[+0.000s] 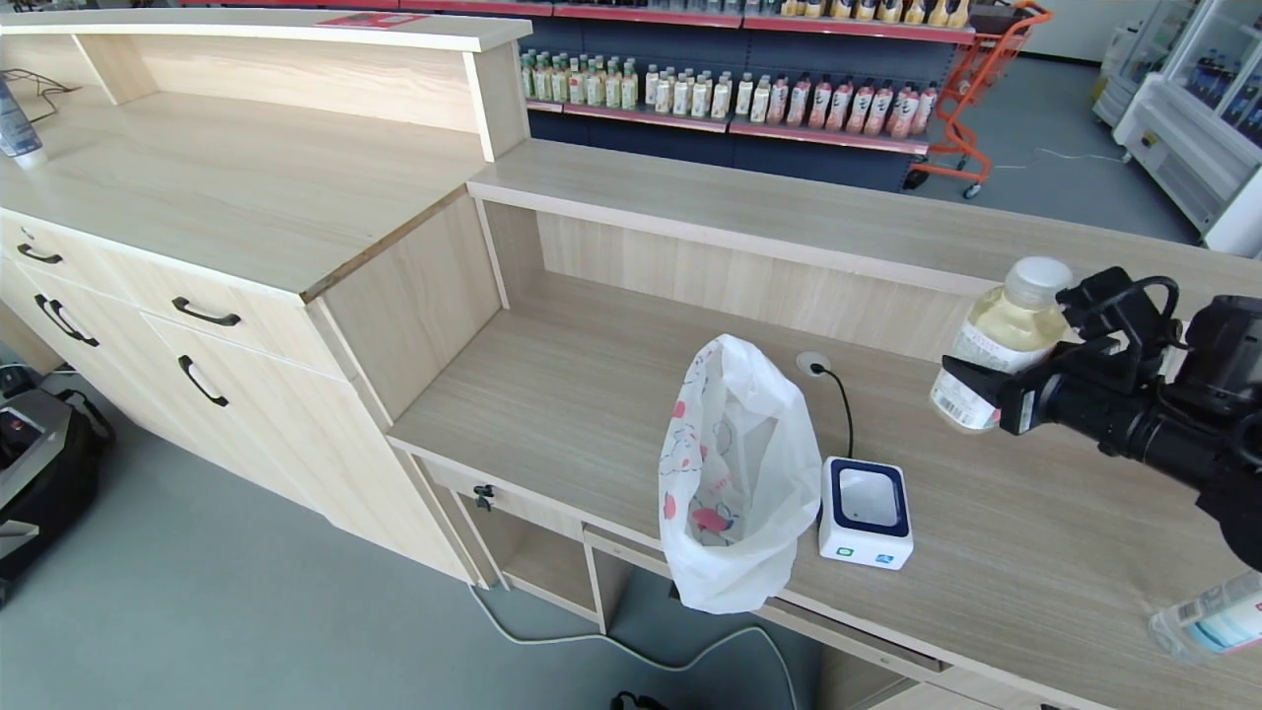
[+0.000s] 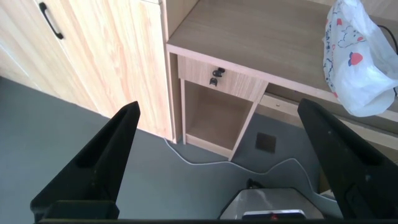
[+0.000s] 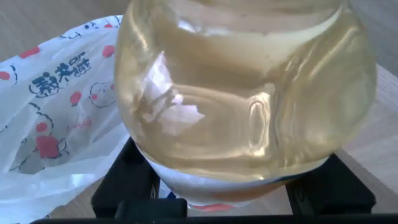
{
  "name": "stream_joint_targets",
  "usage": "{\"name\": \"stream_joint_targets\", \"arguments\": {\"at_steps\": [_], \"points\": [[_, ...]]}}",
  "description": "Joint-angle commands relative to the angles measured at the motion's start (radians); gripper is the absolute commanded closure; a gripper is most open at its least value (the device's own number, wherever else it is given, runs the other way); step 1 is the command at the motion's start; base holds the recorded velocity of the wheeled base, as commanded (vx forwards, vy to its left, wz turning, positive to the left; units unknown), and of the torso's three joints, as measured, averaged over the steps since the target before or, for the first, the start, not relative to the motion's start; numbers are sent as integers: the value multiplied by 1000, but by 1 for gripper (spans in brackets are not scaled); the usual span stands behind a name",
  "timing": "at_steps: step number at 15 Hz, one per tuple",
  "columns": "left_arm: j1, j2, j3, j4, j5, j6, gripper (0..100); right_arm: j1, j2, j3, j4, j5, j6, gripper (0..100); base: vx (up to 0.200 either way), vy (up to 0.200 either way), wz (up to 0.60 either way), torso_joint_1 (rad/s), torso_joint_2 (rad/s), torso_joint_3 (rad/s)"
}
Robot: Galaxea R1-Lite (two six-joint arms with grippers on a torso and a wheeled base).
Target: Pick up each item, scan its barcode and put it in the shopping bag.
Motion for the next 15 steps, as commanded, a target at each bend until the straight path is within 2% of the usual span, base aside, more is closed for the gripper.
{"name": "stream_joint_targets", "arguments": {"at_steps": [1, 3, 5, 9, 13, 15], "points": [[0, 0, 0, 0, 0, 0, 0, 37, -58, 62, -9, -68, 131, 100, 0, 0, 0, 0, 0, 0], [0, 0, 0, 0, 0, 0, 0, 139, -52, 88, -64, -131, 266, 100, 0, 0, 0, 0, 0, 0], [0, 0, 0, 0, 0, 0, 0, 214, -16, 76, -87, -153, 310, 100, 0, 0, 0, 0, 0, 0], [0, 0, 0, 0, 0, 0, 0, 297, 83, 40, -132, -150, 322, 100, 0, 0, 0, 0, 0, 0], [0, 0, 0, 0, 0, 0, 0, 364, 280, -9, -285, -139, 313, 100, 0, 0, 0, 0, 0, 0], [0, 0, 0, 0, 0, 0, 0, 399, 313, -9, -303, -141, 312, 100, 0, 0, 0, 0, 0, 0]]}}
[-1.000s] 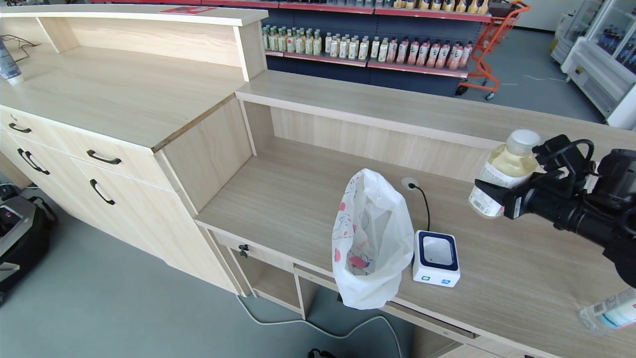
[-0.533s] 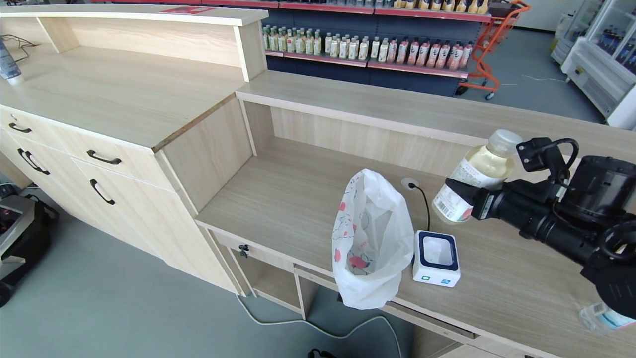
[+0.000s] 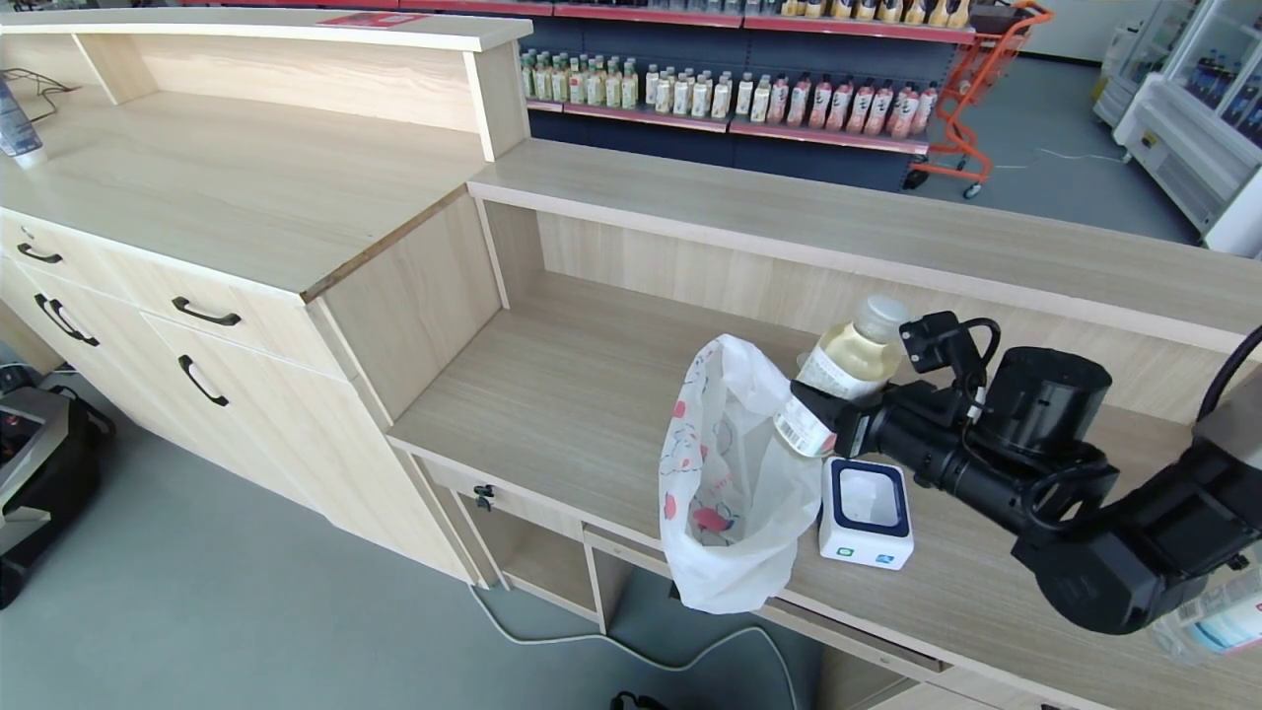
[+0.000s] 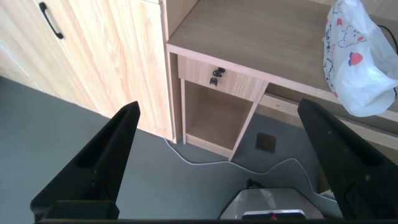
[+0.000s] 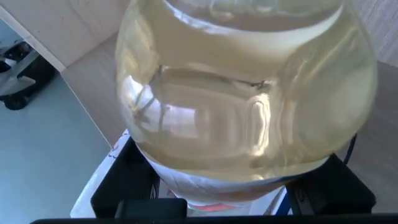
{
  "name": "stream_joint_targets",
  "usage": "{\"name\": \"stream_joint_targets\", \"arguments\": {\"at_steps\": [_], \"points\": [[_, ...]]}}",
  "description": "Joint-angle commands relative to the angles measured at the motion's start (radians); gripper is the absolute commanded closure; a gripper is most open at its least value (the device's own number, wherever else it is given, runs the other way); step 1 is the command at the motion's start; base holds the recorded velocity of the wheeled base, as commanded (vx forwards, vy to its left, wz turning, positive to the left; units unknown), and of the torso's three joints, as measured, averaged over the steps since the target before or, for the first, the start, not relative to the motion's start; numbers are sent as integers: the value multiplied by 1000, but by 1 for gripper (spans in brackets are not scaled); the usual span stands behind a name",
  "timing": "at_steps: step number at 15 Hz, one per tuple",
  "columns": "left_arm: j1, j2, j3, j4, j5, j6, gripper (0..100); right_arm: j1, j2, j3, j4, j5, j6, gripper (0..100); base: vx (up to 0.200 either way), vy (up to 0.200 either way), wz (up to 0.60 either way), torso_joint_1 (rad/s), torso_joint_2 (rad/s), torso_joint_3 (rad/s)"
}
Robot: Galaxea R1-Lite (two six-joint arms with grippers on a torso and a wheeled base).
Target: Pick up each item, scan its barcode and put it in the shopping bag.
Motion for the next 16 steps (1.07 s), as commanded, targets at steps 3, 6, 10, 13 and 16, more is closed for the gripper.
{"name": "stream_joint_targets", "arguments": {"at_steps": [3, 6, 10, 13, 16], "points": [[0, 0, 0, 0, 0, 0, 0, 85, 89, -2, -7, -2, -9, 100, 0, 0, 0, 0, 0, 0], [0, 0, 0, 0, 0, 0, 0, 97, 145, -5, -44, 17, -65, 100, 0, 0, 0, 0, 0, 0], [0, 0, 0, 0, 0, 0, 0, 134, 277, -2, -214, 34, -109, 100, 0, 0, 0, 0, 0, 0], [0, 0, 0, 0, 0, 0, 0, 128, 333, -5, -228, 38, -117, 100, 0, 0, 0, 0, 0, 0], [0, 0, 0, 0, 0, 0, 0, 125, 382, -28, -228, 38, -141, 100, 0, 0, 0, 0, 0, 0]]}}
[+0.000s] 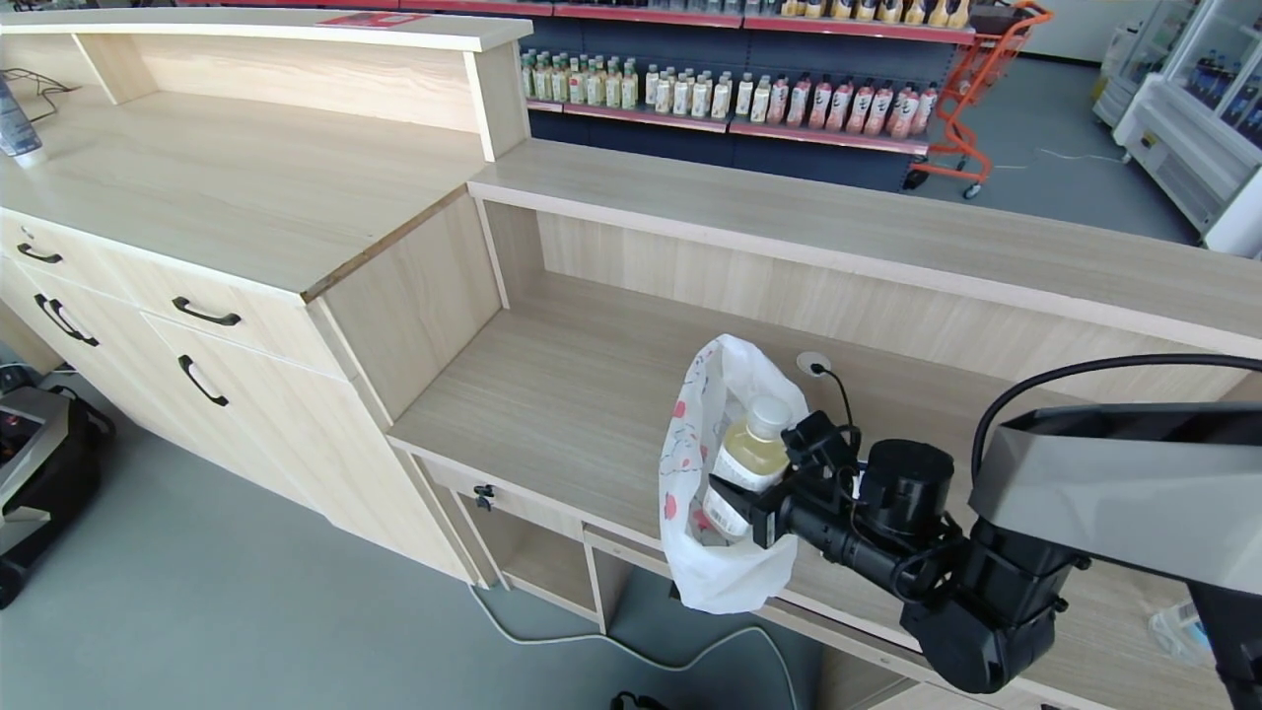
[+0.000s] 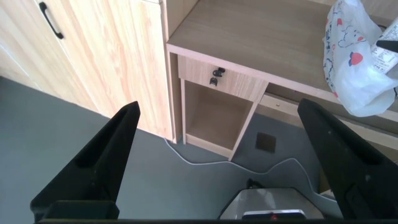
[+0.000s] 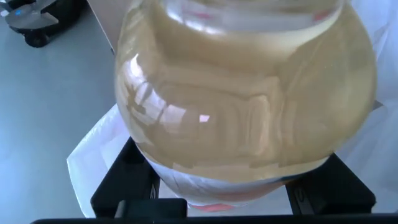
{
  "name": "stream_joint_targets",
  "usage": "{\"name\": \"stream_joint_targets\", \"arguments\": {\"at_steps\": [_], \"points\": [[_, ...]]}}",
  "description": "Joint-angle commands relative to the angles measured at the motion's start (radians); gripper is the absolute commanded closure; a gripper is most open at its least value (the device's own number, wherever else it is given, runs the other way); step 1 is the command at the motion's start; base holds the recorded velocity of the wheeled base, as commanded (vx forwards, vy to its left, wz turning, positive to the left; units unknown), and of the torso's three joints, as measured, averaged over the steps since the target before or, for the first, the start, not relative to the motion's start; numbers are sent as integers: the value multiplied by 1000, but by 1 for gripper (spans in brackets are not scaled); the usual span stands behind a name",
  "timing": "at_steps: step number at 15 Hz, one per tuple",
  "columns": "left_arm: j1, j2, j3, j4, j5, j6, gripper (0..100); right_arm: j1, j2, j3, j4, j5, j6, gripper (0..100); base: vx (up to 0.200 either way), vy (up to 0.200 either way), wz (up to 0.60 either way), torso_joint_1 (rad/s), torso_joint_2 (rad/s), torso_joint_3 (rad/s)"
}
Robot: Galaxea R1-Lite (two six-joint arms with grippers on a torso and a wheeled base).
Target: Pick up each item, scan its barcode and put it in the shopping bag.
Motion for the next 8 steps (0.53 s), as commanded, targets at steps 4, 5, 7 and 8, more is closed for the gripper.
{"name": "stream_joint_targets", "arguments": {"at_steps": [4, 5, 7, 8], "points": [[0, 0, 0, 0, 0, 0, 0, -30, 105, -110, -1, 3, -9, 100, 0, 0, 0, 0, 0, 0], [0, 0, 0, 0, 0, 0, 0, -38, 120, -130, -1, 6, -11, 100, 0, 0, 0, 0, 0, 0], [0, 0, 0, 0, 0, 0, 0, -58, 148, -146, -1, 9, -59, 100, 0, 0, 0, 0, 0, 0], [0, 0, 0, 0, 0, 0, 0, -70, 160, -142, -1, 18, -77, 100, 0, 0, 0, 0, 0, 0]]}}
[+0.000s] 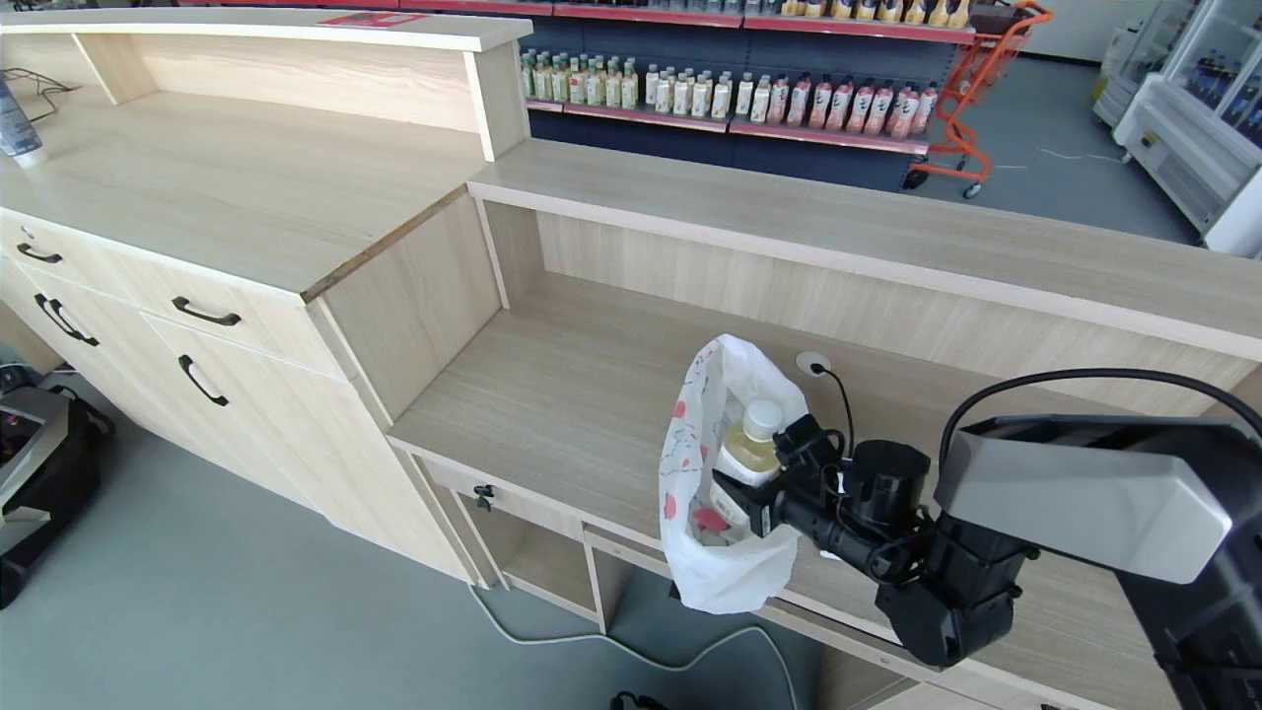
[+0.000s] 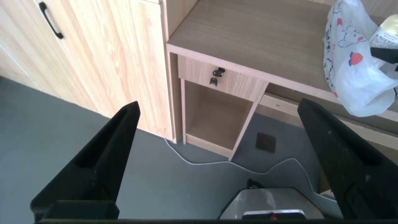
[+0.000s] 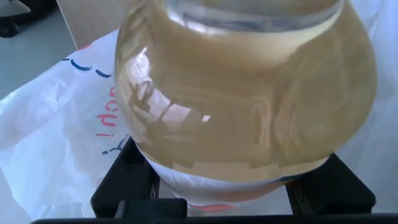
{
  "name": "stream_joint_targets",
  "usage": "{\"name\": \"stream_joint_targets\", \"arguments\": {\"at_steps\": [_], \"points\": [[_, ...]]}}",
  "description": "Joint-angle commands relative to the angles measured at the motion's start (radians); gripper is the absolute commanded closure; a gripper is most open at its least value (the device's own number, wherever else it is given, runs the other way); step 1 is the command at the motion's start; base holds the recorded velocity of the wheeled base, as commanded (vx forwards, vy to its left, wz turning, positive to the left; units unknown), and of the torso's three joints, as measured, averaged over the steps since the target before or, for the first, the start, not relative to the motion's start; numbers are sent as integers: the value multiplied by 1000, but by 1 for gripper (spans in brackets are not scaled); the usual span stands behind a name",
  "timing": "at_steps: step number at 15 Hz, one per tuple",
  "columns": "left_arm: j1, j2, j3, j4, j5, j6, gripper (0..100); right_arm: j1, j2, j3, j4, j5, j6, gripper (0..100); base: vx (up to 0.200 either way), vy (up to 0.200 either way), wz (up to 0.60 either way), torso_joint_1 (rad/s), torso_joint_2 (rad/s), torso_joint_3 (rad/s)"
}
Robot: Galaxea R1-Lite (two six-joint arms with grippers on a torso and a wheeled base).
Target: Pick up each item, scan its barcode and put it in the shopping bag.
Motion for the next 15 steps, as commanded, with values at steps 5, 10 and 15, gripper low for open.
{"name": "stream_joint_targets", "arguments": {"at_steps": [5, 10, 15], "points": [[0, 0, 0, 0, 0, -1, 0, -14, 53, 4, -1, 8, -9, 100, 0, 0, 0, 0, 0, 0], [0, 0, 0, 0, 0, -1, 0, -27, 22, 13, -1, 10, 0, 0, 0, 0, 0, 0, 0, 0], [0, 0, 0, 0, 0, -1, 0, -71, -248, 59, 171, 39, 14, 0, 0, 0, 0, 0, 0, 0]]}}
